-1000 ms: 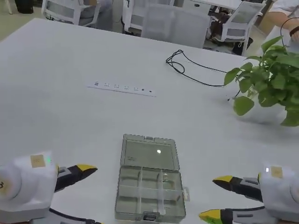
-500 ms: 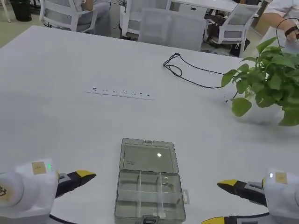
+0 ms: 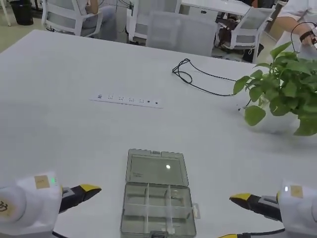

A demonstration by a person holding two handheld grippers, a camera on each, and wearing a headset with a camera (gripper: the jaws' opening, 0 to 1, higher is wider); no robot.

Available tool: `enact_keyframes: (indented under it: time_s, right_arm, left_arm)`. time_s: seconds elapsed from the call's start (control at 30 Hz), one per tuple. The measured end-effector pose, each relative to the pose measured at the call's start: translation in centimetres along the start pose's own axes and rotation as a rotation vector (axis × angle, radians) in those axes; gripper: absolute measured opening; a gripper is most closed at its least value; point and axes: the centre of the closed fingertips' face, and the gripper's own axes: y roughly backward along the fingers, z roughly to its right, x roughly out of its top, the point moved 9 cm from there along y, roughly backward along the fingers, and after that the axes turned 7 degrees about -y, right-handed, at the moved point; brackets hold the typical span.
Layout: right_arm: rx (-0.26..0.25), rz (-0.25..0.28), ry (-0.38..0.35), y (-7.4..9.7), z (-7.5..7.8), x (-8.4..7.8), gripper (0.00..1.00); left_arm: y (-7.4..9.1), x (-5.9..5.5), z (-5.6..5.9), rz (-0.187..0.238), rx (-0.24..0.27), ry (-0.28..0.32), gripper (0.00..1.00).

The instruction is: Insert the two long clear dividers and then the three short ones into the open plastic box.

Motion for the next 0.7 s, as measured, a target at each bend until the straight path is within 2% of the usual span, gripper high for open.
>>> enact_keyframes:
  time_s: [0.33, 0.7]
  right_arm:
    - [0.012, -0.014, 0.010, 0.0, -0.1, -0.1, 0.71]
    - [0.035, -0.029, 0.038, -0.2, -0.6, -0.1, 0.71]
  left_arm:
    - [0.0, -0.2, 0.2, -0.001, -0.009, 0.004, 1.00]
    - [-0.4, -0.4, 1.1, -0.008, -0.025, -0.002, 1.00]
